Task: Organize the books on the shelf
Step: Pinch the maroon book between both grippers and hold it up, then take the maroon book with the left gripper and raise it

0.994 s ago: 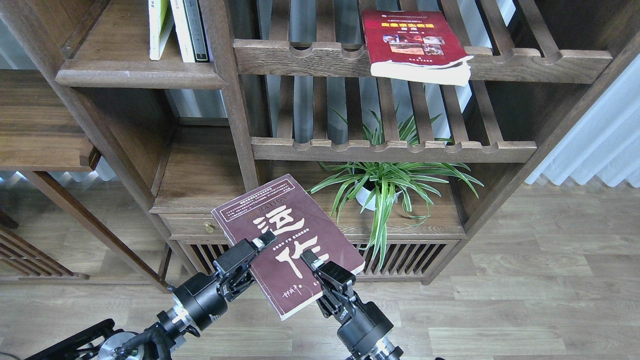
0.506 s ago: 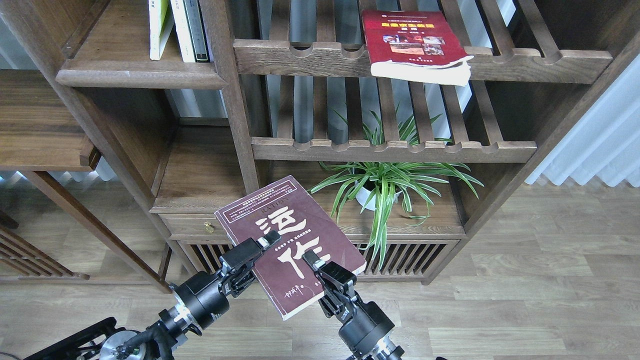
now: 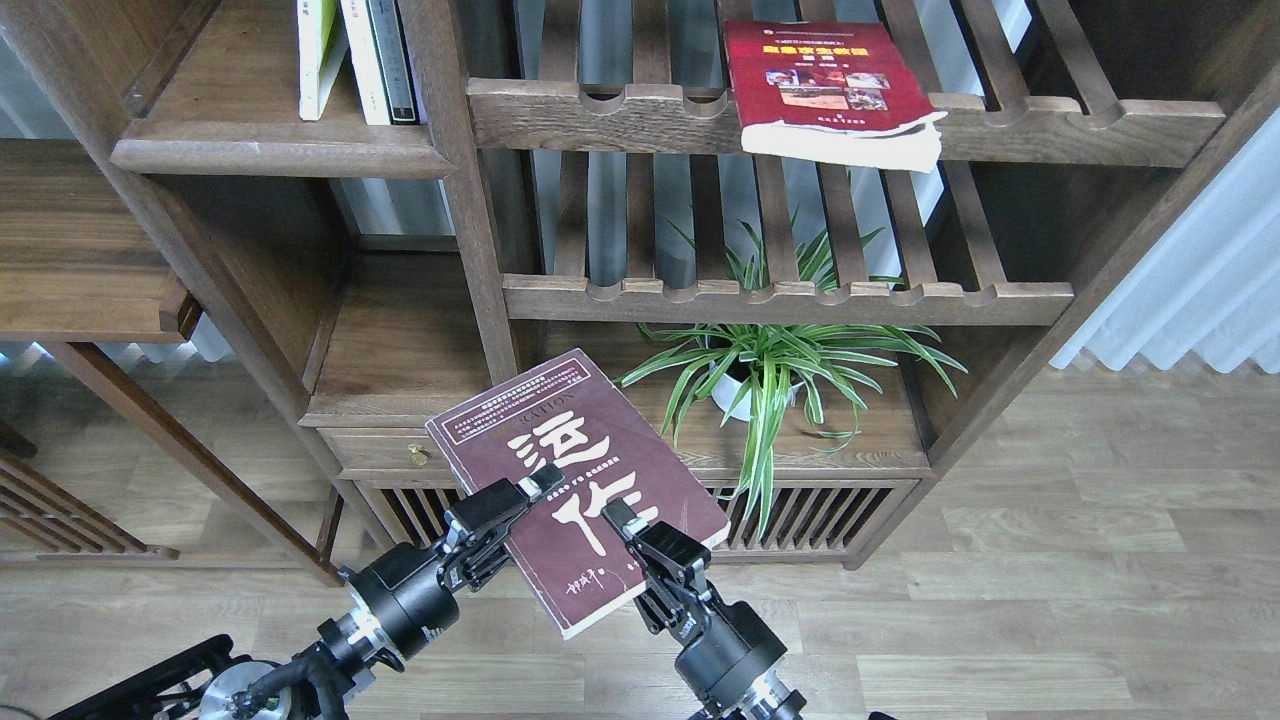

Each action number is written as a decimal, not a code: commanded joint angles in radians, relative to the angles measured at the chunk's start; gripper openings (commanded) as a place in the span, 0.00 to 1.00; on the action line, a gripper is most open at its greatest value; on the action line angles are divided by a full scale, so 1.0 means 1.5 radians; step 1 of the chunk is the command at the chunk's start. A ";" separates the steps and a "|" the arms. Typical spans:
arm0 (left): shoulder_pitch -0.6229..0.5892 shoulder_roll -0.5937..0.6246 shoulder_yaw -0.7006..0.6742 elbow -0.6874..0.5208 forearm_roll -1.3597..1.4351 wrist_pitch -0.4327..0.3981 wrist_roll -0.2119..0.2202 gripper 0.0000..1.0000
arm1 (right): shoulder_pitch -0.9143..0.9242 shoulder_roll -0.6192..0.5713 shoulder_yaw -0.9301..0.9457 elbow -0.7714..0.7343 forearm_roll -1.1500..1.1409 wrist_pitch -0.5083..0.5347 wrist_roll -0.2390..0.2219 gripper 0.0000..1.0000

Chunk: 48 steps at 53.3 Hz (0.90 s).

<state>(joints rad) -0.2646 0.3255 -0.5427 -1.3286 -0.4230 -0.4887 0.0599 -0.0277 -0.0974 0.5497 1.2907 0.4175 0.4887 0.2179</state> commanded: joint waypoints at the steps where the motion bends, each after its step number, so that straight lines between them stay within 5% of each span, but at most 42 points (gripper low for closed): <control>1: -0.002 0.000 0.001 -0.001 0.000 0.000 0.000 0.19 | 0.000 0.001 0.000 0.000 0.000 0.000 0.000 0.04; 5: -0.002 0.000 0.001 -0.001 0.000 0.000 0.000 0.08 | 0.000 0.001 0.000 0.000 0.000 0.000 0.000 0.04; 29: 0.000 0.002 0.002 -0.001 0.001 0.000 0.000 0.07 | 0.000 0.001 0.001 0.000 0.000 0.000 0.000 0.08; 48: 0.000 0.003 0.002 -0.001 0.001 0.000 -0.001 0.08 | -0.005 -0.007 0.002 -0.001 0.000 0.000 0.000 0.49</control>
<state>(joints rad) -0.2654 0.3297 -0.5393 -1.3303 -0.4211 -0.4886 0.0585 -0.0335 -0.1036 0.5521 1.2885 0.4164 0.4888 0.2175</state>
